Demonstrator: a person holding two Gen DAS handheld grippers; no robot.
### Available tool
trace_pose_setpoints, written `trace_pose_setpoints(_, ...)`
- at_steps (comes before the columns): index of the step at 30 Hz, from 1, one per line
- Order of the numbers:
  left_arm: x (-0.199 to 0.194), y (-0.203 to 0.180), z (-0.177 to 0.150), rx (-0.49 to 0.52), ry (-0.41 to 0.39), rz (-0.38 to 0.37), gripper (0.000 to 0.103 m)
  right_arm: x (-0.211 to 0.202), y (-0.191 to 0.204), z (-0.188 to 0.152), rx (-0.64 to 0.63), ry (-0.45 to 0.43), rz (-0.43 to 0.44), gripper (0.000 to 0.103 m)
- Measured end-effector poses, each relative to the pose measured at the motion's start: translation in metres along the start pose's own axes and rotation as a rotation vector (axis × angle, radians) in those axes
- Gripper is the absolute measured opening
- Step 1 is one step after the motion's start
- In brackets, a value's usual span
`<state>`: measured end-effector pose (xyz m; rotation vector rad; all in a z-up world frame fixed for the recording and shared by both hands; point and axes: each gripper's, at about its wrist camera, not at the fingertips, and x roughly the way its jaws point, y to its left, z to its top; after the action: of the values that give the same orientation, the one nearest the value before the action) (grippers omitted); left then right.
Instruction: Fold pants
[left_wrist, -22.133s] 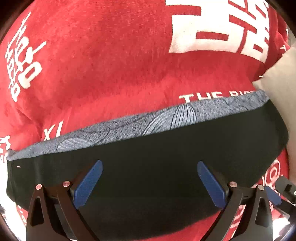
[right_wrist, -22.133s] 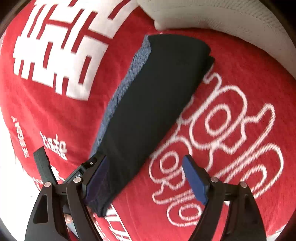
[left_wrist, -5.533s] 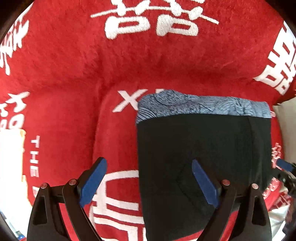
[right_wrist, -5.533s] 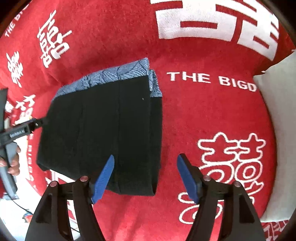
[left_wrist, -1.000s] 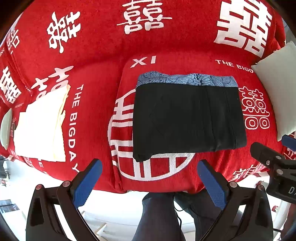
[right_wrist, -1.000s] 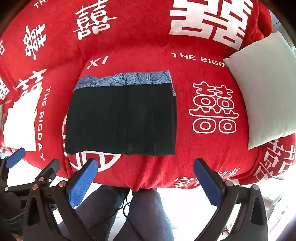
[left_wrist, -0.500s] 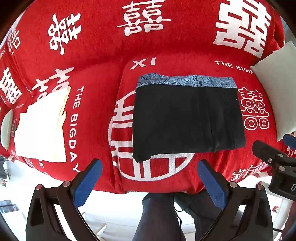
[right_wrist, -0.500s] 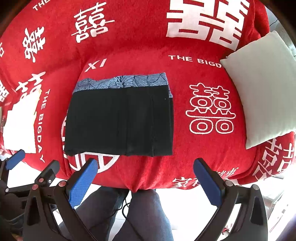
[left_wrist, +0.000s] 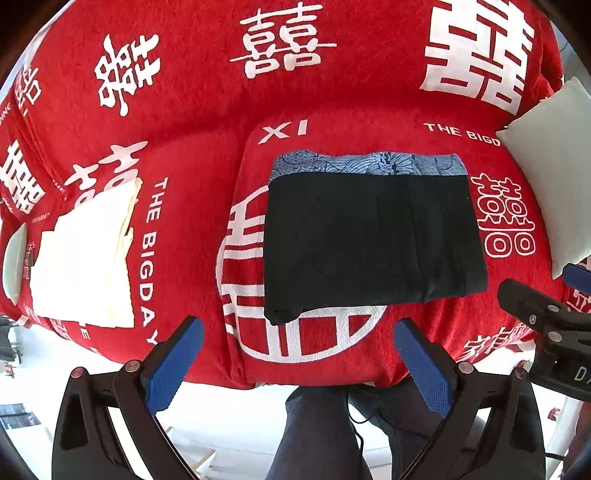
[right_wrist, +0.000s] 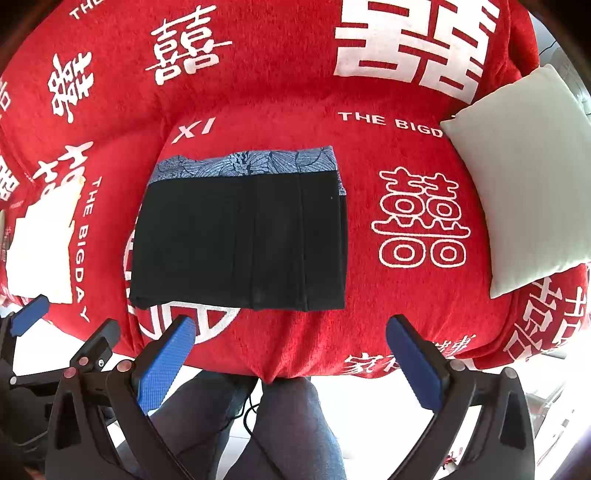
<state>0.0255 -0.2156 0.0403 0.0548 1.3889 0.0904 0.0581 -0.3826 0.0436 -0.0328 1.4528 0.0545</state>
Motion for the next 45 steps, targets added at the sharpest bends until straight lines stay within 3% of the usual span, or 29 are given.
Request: trace_pose_setpoints(45,0.001,-0.0082,-0.0018,-0.005,0.002,-0.003,0.103,0.0032,0.0,-0.002,-0.008,0.002,0.006,0.103)
